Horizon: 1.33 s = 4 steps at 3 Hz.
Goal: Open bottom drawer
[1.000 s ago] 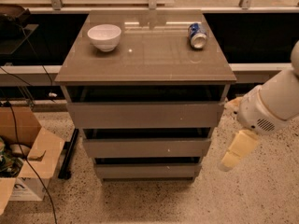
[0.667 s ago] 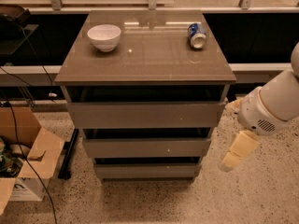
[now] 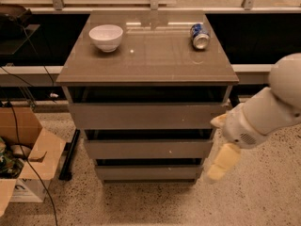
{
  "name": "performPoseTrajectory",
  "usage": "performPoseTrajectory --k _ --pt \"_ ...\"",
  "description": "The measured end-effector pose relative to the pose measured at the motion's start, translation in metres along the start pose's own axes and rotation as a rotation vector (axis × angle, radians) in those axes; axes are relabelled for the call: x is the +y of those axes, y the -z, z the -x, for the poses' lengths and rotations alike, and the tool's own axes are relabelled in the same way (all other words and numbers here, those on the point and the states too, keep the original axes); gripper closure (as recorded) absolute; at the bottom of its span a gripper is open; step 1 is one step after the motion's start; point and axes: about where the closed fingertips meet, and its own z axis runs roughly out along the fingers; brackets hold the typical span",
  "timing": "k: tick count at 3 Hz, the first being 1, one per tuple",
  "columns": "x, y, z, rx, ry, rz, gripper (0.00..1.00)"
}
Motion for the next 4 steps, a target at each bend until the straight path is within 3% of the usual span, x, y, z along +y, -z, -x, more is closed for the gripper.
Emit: performPoseTrajectory --k 2,3,4 --pt "-0.01 -0.109 0.014 -0.172 -0.098 0.033 0.0" --pt "-0.02 -0.161 0.014 -0.256 -0.159 0.074 0.0" --pt "-0.031 -0.222 -0.004 -0.307 -0.233 0.137 0.0"
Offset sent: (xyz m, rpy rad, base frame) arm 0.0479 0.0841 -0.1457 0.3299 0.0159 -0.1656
